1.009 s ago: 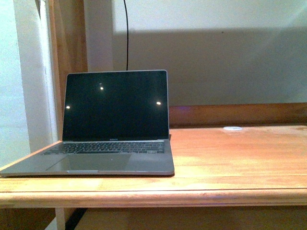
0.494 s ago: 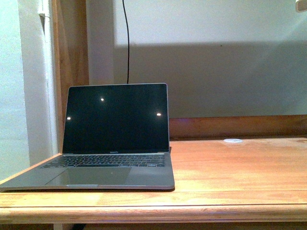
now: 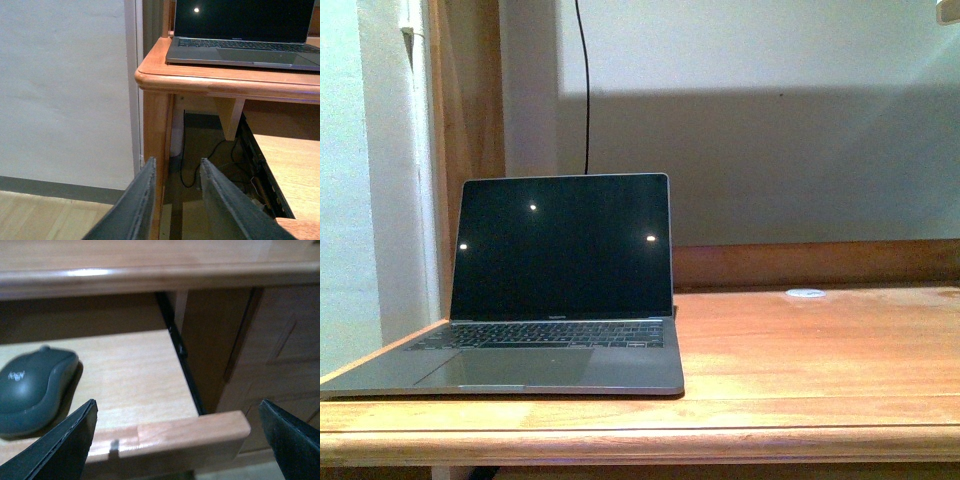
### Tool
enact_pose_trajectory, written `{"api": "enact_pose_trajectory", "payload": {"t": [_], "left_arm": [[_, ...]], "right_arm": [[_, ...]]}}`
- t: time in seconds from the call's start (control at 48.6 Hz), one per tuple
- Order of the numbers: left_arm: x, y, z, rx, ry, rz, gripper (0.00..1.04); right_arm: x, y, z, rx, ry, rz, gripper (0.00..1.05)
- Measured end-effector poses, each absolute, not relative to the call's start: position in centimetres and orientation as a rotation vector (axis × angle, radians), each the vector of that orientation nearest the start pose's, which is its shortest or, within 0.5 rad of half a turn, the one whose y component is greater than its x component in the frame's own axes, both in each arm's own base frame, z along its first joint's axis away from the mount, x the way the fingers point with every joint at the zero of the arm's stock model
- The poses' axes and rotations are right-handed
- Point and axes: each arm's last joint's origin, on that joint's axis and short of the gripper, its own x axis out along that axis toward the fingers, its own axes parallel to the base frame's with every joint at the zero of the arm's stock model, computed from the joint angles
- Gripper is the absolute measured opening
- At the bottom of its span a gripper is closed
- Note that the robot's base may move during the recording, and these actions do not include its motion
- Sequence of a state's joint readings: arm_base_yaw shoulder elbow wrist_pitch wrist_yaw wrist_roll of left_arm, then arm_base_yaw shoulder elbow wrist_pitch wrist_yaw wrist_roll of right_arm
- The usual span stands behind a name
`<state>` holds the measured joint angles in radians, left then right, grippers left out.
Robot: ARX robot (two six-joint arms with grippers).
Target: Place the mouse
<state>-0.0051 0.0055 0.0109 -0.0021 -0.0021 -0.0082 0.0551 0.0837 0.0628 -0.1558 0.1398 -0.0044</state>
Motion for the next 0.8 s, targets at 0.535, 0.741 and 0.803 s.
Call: {"api": "enact_pose_trajectory", "payload": {"t": [0.535, 0.741, 0.803], "left_arm": [[9.7, 0.0, 16.7, -0.007, -0.003, -0.003, 0.96], [9.7, 0.0, 16.7, -0.007, -0.003, -0.003, 0.97], [9.7, 0.0, 16.7, -0.007, -0.003, -0.003, 0.97]], "right_arm": [[12.3, 2.6, 24.0, -0.048, 0.146, -0.015, 0.97], [13.5, 3.7, 25.8, -0.157, 0.209, 0.066, 0.97], [14.1, 4.0, 25.7, -0.197, 0.227, 0.081, 0.97]]}}
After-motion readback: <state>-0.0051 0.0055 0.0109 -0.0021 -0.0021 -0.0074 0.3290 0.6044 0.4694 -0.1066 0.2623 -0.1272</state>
